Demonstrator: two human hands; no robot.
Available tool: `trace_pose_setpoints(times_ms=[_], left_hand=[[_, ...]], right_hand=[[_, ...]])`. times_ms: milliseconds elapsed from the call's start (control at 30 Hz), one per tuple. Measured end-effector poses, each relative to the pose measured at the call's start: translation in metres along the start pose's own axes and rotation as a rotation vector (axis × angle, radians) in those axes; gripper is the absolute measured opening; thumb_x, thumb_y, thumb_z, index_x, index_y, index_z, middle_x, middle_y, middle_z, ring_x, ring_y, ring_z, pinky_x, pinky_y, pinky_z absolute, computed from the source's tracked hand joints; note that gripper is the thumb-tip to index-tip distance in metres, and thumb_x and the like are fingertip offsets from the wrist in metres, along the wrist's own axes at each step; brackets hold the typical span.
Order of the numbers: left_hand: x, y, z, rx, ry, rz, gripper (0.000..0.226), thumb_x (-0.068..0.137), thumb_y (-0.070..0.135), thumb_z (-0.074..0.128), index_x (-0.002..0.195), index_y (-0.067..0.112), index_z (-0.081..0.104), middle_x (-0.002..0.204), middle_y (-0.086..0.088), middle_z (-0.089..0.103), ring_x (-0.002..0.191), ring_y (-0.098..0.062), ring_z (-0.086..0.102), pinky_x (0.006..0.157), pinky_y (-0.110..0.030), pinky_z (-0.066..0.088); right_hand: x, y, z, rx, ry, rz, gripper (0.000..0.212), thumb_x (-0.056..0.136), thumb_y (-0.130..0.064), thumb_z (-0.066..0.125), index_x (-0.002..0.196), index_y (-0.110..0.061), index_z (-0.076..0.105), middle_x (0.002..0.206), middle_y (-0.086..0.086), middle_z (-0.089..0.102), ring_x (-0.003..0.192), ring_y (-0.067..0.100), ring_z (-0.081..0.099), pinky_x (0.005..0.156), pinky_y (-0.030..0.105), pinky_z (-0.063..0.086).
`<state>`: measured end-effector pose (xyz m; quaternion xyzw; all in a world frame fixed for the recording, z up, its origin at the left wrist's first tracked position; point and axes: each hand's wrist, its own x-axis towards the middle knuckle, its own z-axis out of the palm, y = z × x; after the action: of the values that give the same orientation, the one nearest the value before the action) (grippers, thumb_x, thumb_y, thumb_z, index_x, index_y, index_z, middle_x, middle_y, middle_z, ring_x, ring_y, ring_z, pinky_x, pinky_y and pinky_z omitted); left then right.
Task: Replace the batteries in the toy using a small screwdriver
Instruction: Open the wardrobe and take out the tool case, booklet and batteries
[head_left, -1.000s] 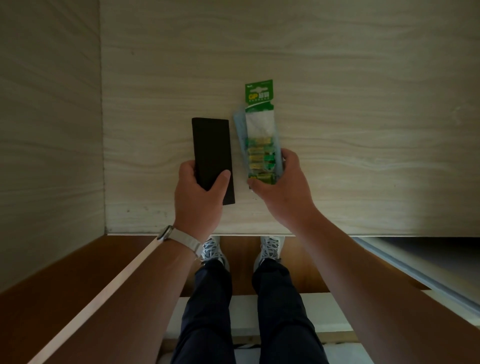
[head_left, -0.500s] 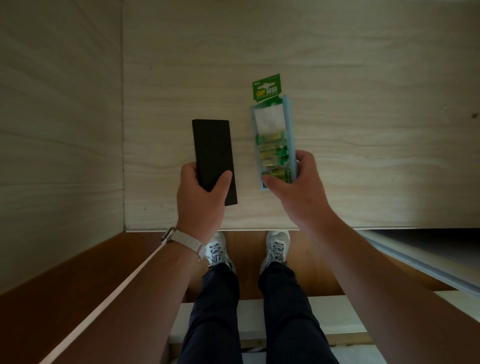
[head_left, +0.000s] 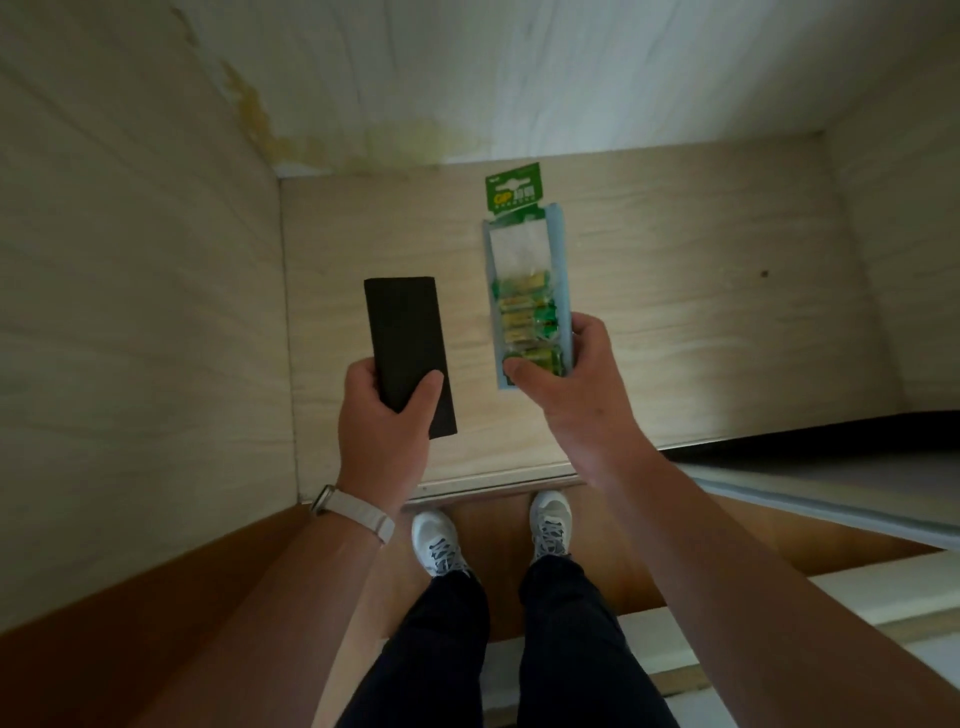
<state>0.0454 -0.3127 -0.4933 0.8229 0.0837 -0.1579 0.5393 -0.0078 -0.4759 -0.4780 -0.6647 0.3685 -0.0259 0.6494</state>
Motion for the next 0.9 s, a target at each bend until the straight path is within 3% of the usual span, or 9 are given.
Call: trace_pose_setpoints(times_ms=[267, 467, 633, 733, 900], left_hand=[[-0.023, 0.081, -0.046, -0.037, -0.006, 0.119, 0.032, 0.09, 0.023, 0.074, 0.111, 0.018, 0.05, 0.092, 0.008, 0.059, 0.078, -0.002, 0.059, 0.053, -0.006, 0.046], [-0.051, 0.12, -0.055, -0.043, -0.023, 0.152, 0.031, 0.091, 0.024, 0.073, 0.111, 0.017, 0.051, 0.093, 0.007, 0.06, 0.079, -0.003, 0.06, 0.056, -0.011, 0.045], [-0.075, 0.144, -0.053, -0.07, -0.012, 0.154, 0.031, 0.09, 0.023, 0.074, 0.11, 0.019, 0.051, 0.094, 0.006, 0.062, 0.084, -0.008, 0.063, 0.064, -0.024, 0.05], [-0.089, 0.159, -0.051, -0.08, 0.04, 0.163, 0.03, 0.09, 0.024, 0.074, 0.108, 0.019, 0.051, 0.093, 0.008, 0.061, 0.083, -0.007, 0.062, 0.066, -0.025, 0.051], [-0.124, 0.182, -0.047, -0.069, 0.178, 0.162, 0.031, 0.091, 0.026, 0.074, 0.11, 0.018, 0.051, 0.091, 0.012, 0.059, 0.079, -0.001, 0.059, 0.057, -0.012, 0.045]], right_hand=[[-0.055, -0.082, -0.005, 0.107, 0.033, -0.068, 0.048, 0.078, -0.013, 0.08, 0.11, -0.03, 0.049, 0.103, -0.001, 0.066, 0.093, 0.014, 0.069, 0.08, 0.028, 0.058], [-0.093, -0.129, -0.026, 0.129, 0.035, -0.128, 0.052, 0.068, -0.028, 0.08, 0.11, -0.03, 0.05, 0.104, 0.0, 0.065, 0.095, 0.017, 0.068, 0.082, 0.037, 0.059], [-0.11, -0.156, -0.047, 0.176, -0.012, -0.18, 0.062, 0.056, -0.038, 0.079, 0.11, -0.028, 0.051, 0.106, 0.002, 0.064, 0.097, 0.019, 0.068, 0.083, 0.035, 0.058], [-0.115, -0.165, -0.062, 0.177, -0.067, -0.208, 0.056, 0.065, -0.029, 0.082, 0.112, -0.027, 0.051, 0.109, 0.003, 0.065, 0.1, 0.02, 0.069, 0.087, 0.039, 0.059], [-0.12, -0.18, -0.088, 0.165, -0.191, -0.207, 0.042, 0.081, -0.014, 0.078, 0.109, -0.03, 0.051, 0.112, 0.004, 0.066, 0.1, 0.018, 0.069, 0.088, 0.035, 0.058]])
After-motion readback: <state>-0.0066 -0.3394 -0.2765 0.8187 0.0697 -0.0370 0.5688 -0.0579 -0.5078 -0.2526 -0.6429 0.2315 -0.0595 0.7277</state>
